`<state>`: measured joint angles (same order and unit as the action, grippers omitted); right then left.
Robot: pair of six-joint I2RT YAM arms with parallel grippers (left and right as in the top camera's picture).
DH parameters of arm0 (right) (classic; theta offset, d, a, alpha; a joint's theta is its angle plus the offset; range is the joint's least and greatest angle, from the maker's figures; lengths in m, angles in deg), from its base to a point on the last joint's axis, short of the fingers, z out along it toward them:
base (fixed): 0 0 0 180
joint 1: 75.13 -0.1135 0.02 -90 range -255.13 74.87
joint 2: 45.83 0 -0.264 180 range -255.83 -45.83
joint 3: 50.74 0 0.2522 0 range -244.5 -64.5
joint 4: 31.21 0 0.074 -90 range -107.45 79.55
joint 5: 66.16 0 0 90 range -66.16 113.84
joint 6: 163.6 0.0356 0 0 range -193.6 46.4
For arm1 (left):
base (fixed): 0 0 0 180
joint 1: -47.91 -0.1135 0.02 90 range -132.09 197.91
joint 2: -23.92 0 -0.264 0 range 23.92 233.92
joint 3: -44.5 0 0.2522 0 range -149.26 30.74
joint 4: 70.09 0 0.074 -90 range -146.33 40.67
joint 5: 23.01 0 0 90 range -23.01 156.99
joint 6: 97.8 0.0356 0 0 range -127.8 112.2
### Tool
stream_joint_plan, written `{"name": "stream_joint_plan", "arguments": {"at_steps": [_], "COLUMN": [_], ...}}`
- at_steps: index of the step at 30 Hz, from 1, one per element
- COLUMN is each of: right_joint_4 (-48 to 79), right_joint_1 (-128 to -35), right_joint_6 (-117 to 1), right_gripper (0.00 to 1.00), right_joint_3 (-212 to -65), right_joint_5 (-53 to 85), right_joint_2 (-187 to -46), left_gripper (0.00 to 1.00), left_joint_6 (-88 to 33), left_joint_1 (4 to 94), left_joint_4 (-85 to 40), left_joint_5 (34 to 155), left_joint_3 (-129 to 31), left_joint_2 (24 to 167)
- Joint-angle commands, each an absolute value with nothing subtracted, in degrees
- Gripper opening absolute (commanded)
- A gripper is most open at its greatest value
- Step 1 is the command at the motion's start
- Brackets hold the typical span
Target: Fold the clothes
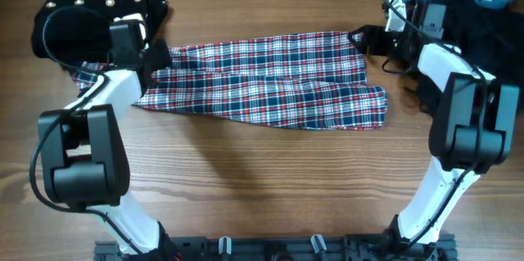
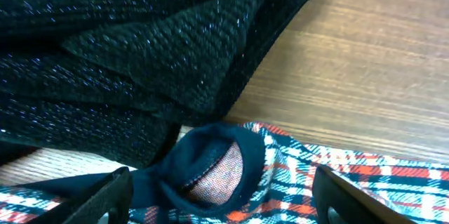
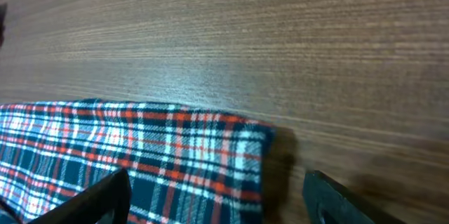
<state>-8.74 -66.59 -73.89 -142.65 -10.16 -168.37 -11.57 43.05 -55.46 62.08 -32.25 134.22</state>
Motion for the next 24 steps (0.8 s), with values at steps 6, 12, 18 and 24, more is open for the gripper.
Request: {"name": "stream_joint_plan", "arguments": {"at_steps": [6, 12, 18, 24], "right_joint_4": [-10.75, -11.25, -13.88, -13.72], "right_joint_1": [-69.39, -69.61, -69.63, -71.49], "right_joint_6": [-73.65, -72.95, -70.85, -70.40], "right_gripper": [0.78, 0.78, 0.77, 0.60], "right_joint_3": [-143.57, -143.57, -143.57, -143.57], "right_joint_5": [-7.60, -5.85, -4.65, -6.18], "right_joint_2": [-171.76, -173.88, -173.88, -173.88], "left_gripper": [0.82, 0.82, 0.81, 0.38], "left_joint_6": [-11.70, -11.68, -11.70, -11.72], "left_joint_1": [43.25, 43.25, 43.25, 43.25], "left_joint_4": [-55.94, -55.92, -55.90, -54.02], "left_joint_5": [61.10, 61.10, 61.10, 61.10], "left_joint_3": [-33.14, -33.14, -33.14, -33.14], "left_joint_2": [135.47, 135.47, 135.47, 135.62]}}
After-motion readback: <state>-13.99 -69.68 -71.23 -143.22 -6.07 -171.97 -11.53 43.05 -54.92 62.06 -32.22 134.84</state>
